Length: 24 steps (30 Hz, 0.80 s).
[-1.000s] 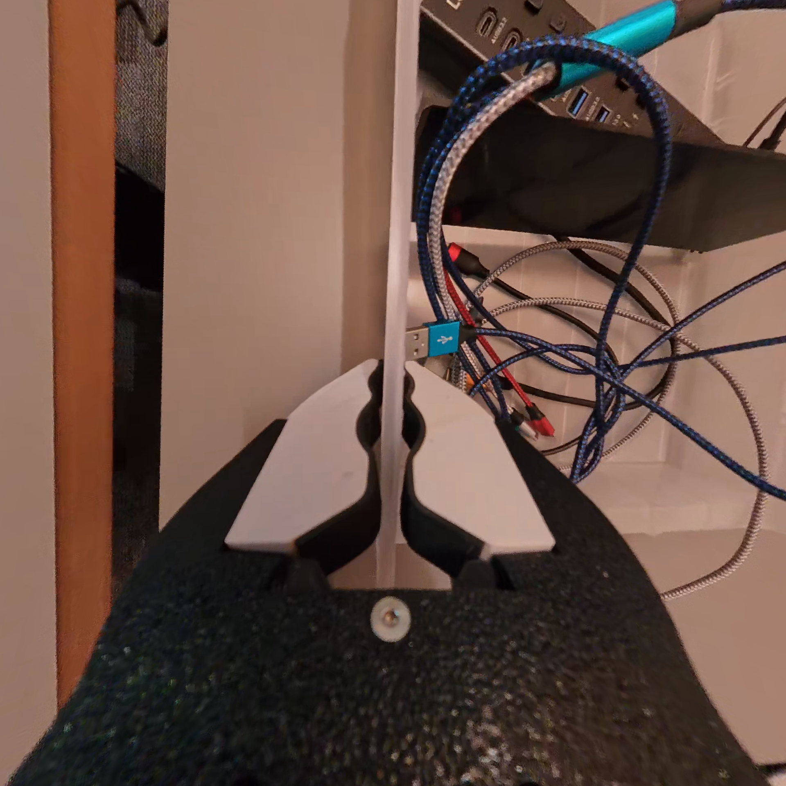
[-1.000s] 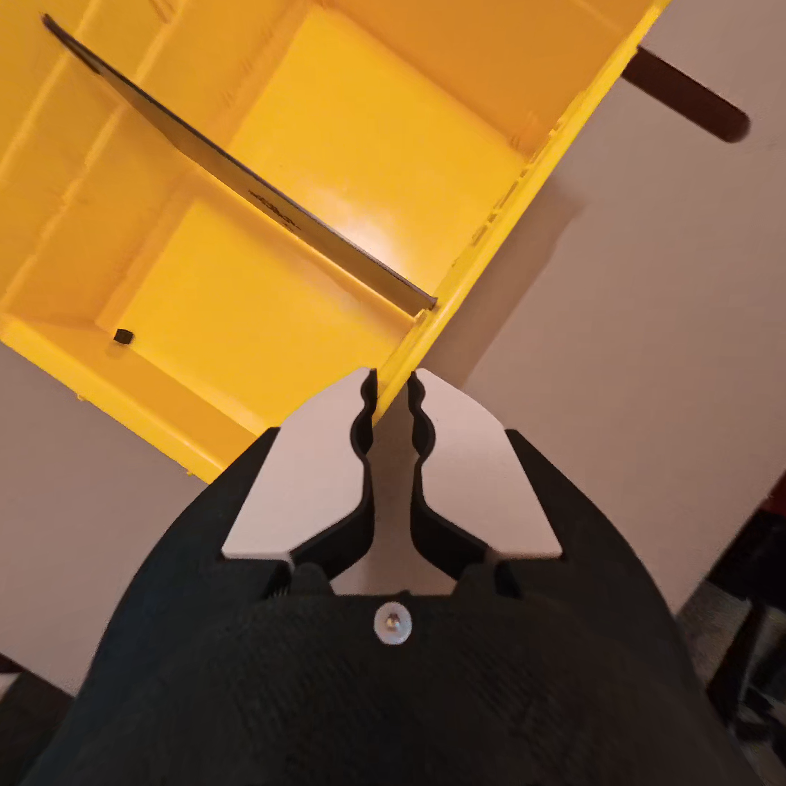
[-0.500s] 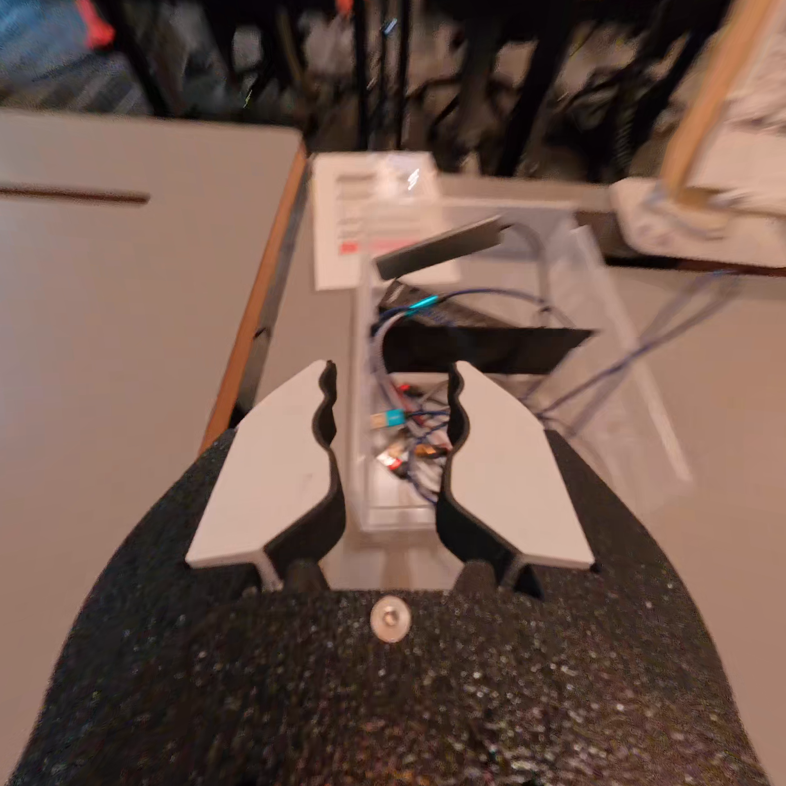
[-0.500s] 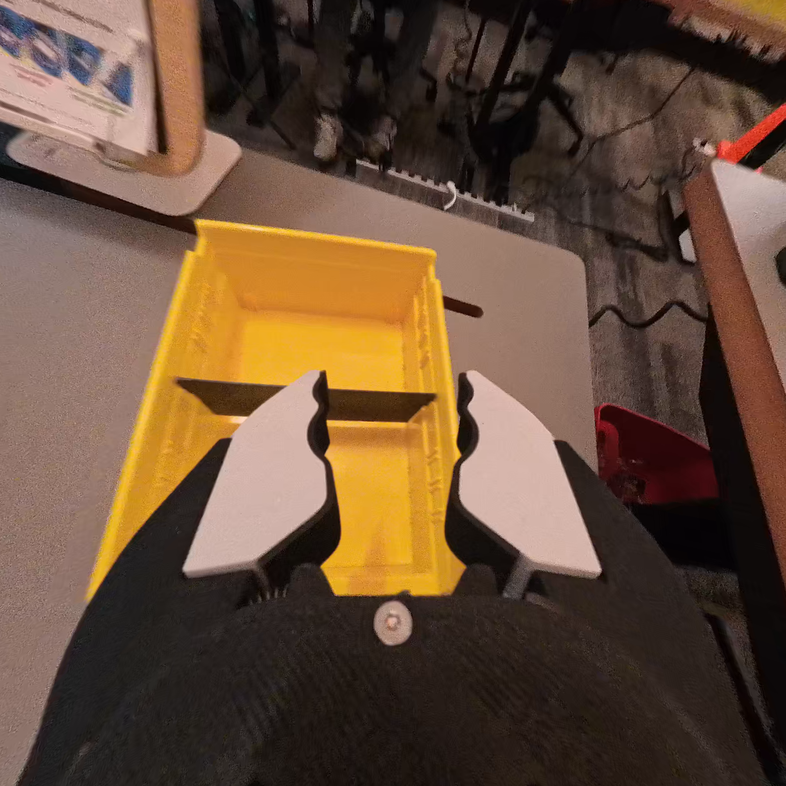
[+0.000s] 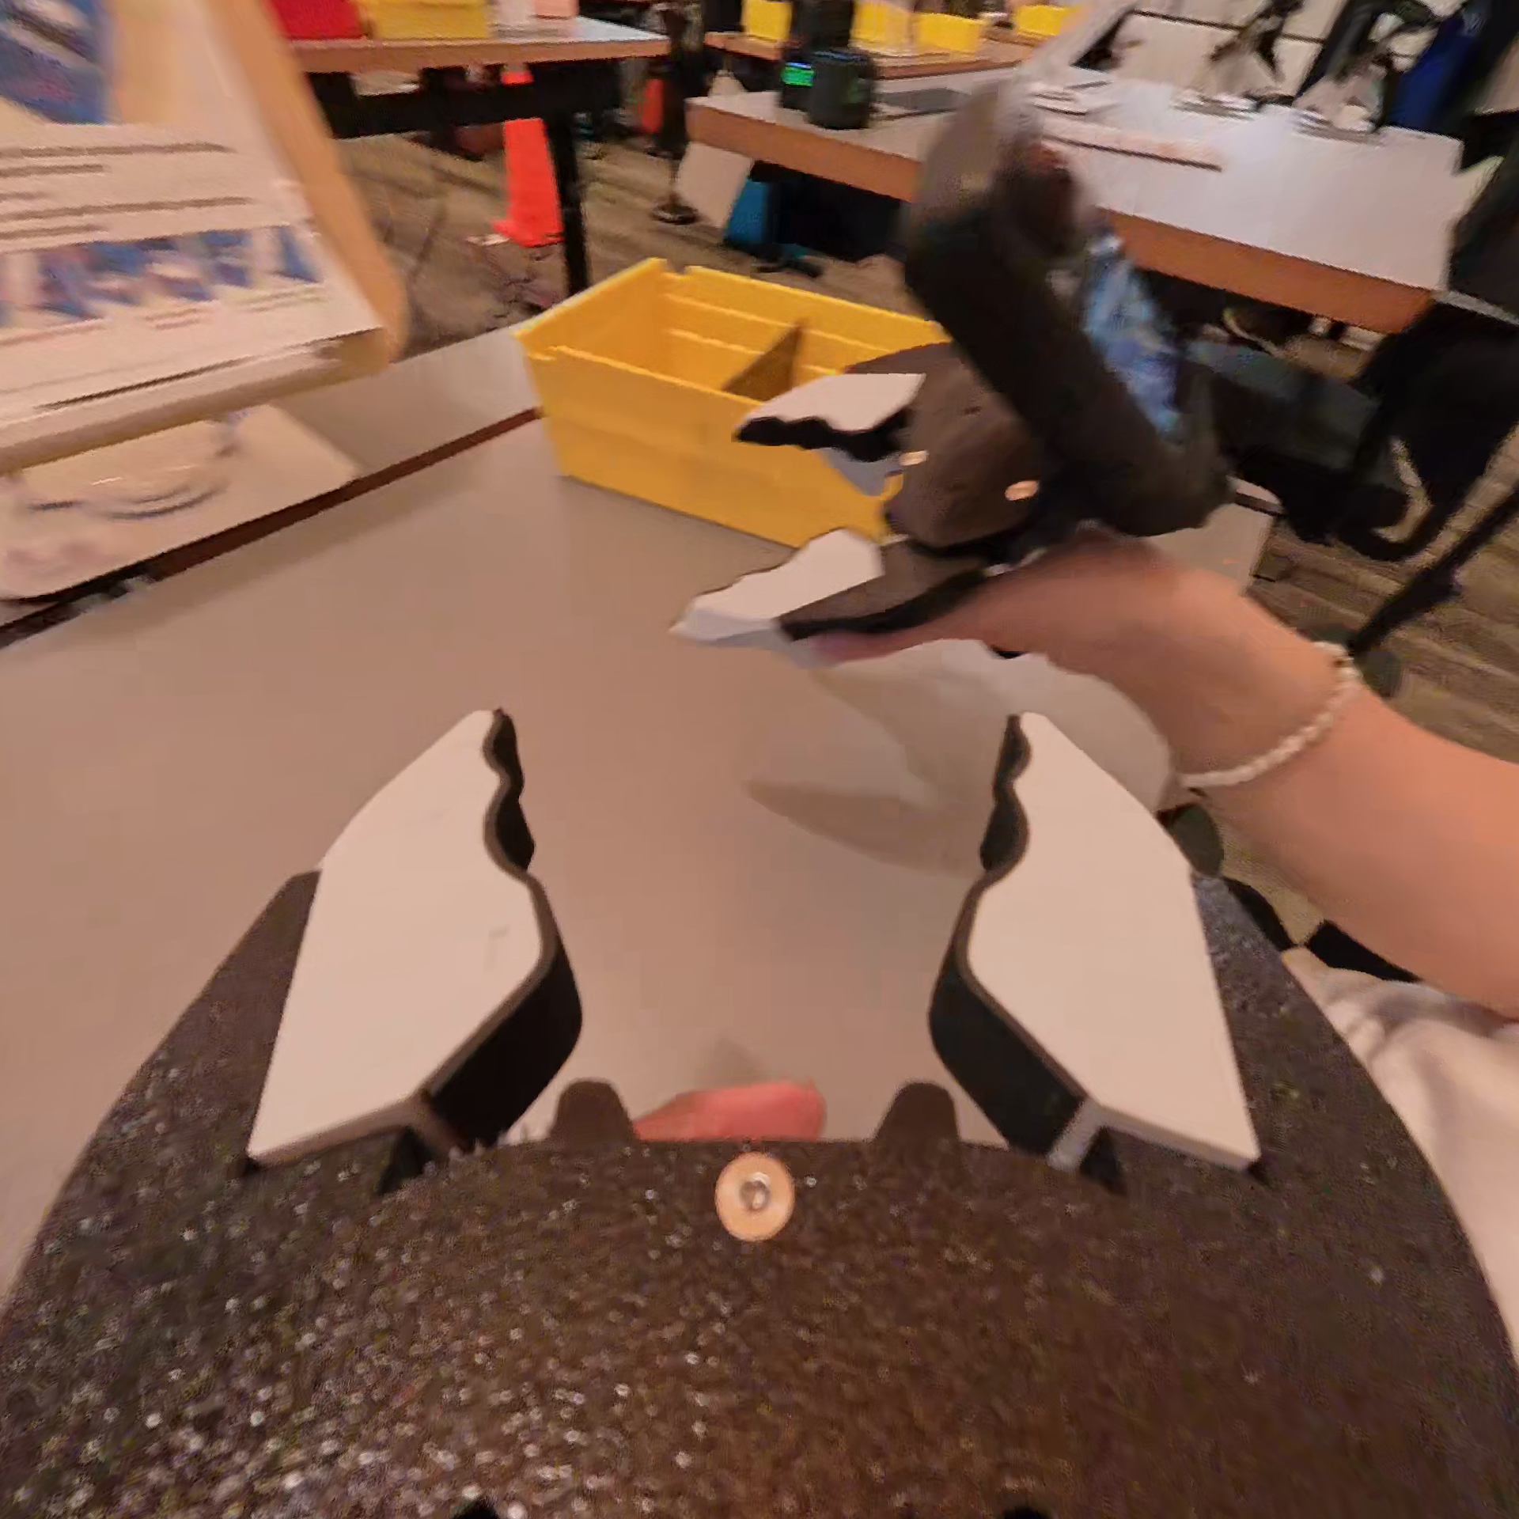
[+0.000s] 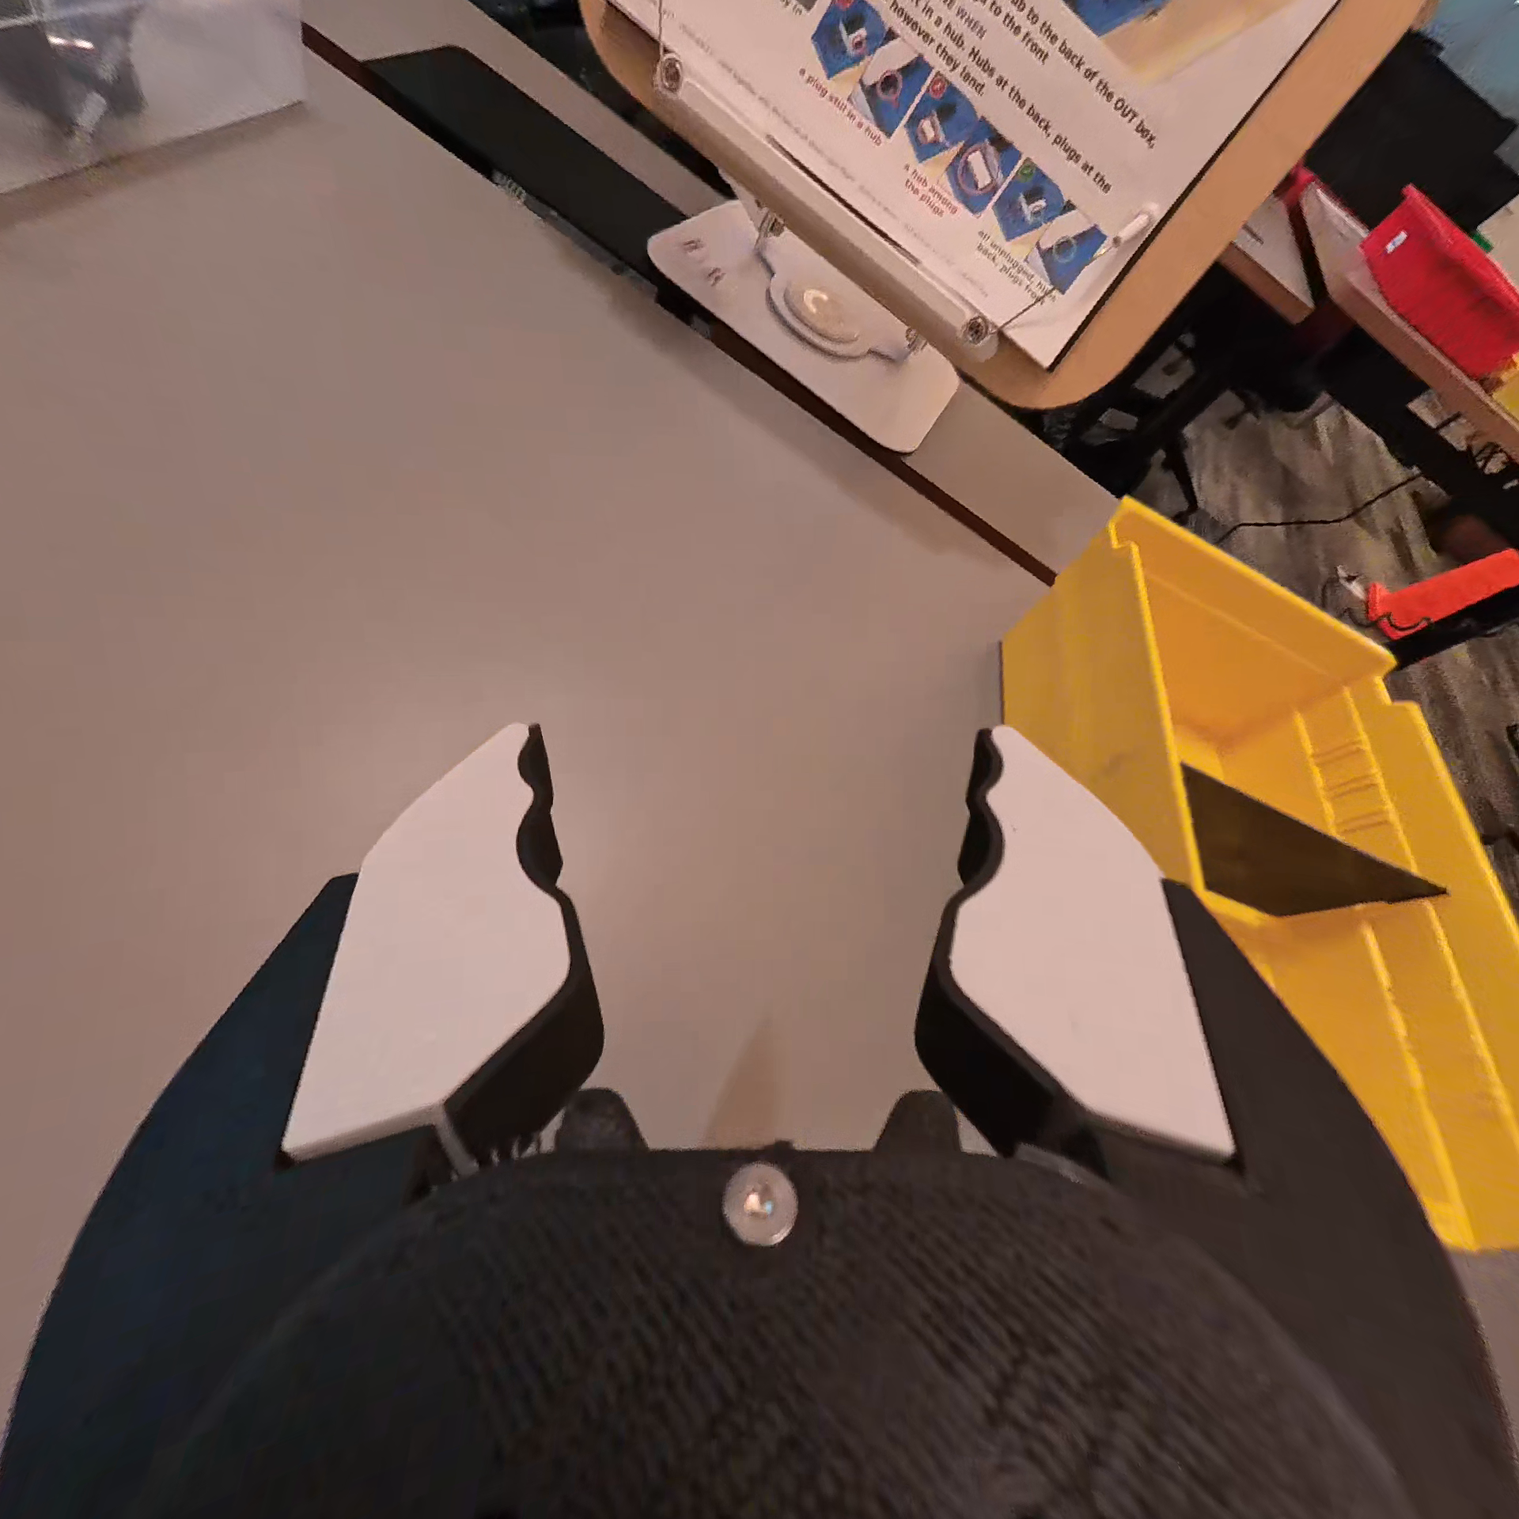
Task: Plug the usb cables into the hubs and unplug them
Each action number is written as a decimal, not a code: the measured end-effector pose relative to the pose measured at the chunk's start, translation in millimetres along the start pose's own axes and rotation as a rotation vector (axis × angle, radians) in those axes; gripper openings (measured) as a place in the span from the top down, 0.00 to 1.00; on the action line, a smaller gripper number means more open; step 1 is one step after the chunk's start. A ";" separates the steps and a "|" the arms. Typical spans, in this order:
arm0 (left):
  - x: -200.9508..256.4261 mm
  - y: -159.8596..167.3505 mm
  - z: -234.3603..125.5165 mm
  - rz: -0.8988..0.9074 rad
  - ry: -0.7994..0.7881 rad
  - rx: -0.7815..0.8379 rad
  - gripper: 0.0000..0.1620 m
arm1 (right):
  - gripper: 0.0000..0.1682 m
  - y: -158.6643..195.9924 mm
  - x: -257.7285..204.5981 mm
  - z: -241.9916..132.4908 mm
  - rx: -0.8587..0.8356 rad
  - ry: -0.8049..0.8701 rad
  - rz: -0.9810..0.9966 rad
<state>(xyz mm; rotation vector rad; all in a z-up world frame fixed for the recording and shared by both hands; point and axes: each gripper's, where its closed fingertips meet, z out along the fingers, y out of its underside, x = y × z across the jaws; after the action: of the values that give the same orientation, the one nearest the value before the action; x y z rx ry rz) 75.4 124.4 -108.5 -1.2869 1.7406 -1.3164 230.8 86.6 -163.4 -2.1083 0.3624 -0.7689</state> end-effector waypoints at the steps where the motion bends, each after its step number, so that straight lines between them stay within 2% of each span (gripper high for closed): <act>1: 19.9 0.9 7.8 0.012 0.022 0.007 0.34 | 0.42 1.8 -3.5 -5.2 0.001 0.012 0.003; 3: 53.6 -1.9 19.5 0.011 0.063 0.053 0.34 | 0.42 3.7 -7.3 -16.2 0.007 0.033 -0.007; 6: 88.4 -7.4 30.8 -0.082 0.126 0.113 0.34 | 0.41 3.6 -2.3 -26.8 0.013 0.096 -0.046; 9: 101.3 -14.0 38.6 -0.154 0.143 0.149 0.34 | 0.41 -0.6 1.5 -27.1 0.030 0.122 -0.039; 17: 90.6 -26.9 52.6 -0.269 0.139 0.189 0.36 | 0.41 -11.7 0.4 -10.2 0.035 0.163 -0.086; 24: 71.8 -21.2 51.4 -0.267 0.041 0.169 0.35 | 0.42 -13.3 -11.0 -9.4 0.036 0.158 -0.111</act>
<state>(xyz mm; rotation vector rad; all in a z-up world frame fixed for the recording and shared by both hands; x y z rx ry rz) 102.3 38.2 -99.2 -1.4384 1.4843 -1.6127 216.1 94.3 -152.8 -2.0533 0.3160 -1.0035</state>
